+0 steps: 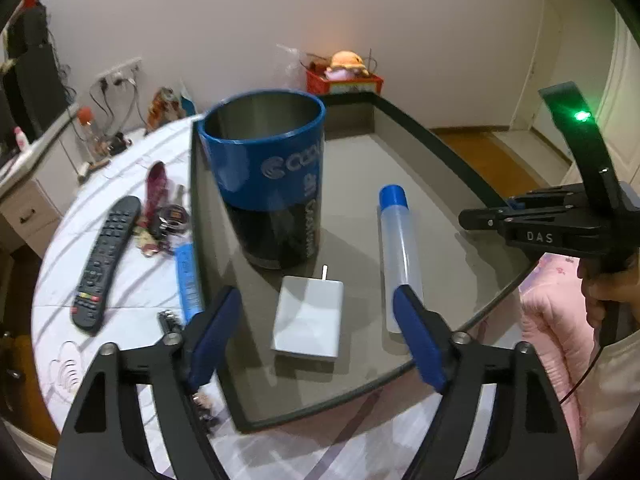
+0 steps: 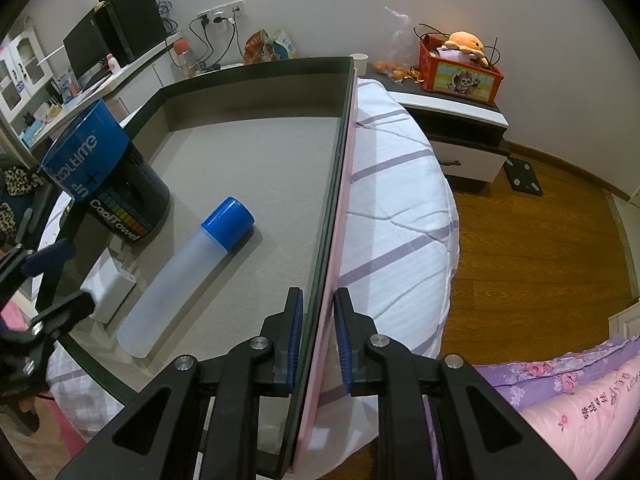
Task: Organize rigid objects
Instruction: 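Lower the charger into the tray and open the left gripper, then withdraw the left gripper and move it over the black remote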
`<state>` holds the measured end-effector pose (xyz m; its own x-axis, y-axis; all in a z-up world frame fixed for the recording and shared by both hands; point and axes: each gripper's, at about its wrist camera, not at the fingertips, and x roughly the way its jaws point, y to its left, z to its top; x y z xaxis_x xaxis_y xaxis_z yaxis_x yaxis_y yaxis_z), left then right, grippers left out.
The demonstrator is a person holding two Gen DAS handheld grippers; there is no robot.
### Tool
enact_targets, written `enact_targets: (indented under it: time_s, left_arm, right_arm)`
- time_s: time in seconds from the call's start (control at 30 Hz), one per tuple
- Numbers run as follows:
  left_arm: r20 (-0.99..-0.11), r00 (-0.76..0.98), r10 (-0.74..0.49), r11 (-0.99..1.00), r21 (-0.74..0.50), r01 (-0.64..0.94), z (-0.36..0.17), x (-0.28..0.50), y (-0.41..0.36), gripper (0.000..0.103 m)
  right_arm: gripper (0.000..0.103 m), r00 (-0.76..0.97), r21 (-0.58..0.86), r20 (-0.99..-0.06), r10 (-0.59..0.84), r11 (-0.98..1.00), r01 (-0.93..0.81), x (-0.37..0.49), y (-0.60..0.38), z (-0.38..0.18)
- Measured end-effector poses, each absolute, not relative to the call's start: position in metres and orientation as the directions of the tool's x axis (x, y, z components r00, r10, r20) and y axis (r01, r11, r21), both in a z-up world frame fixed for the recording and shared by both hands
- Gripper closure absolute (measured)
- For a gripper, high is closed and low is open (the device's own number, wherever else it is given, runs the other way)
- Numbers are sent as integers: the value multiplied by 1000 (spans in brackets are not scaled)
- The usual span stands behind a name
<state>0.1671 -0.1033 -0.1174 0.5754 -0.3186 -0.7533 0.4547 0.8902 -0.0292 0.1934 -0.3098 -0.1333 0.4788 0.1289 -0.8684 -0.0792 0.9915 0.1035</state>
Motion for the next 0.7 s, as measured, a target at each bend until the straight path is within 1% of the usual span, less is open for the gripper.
enact_targets:
  time_s: [0.13,0.23,0.37,0.4,0.53,0.57,0.7]
  left_arm:
    - [-737,592,-327,892,-34,450,-108,155,-92,20]
    - [-708,629,-321,899,-19,438,-98,144,-81,18]
    - [-667,679,-306,914,-6,405,-84,132,-61,5]
    - [-657,695,-293,919,5,393,-81,129,-56,4]
    - [-615,752,-237,945,35,326,-71,124,-29,2]
    - [-605,764,-226,951,31,307,-69,123,-20,1]
    - [-569,799,-194,971,3,239,-66,117,13,1]
  right_arm:
    - [86,477,92,-871,116,993,-74,193,-309,-133]
    - [86,474,79,-874,103,994,-71,193,-307,-132]
    - [86,469,66,-879,89,996,-65,193,-305,-132]
    - [86,467,62,-880,84,996,-64,193,-303,-132]
    - [86,463,56,-883,76,997,-57,192,-303,-132]
    - [86,461,54,-884,74,997,-56,192,-303,-132]
    - [86,455,46,-888,65,998,-51,193,-302,-131]
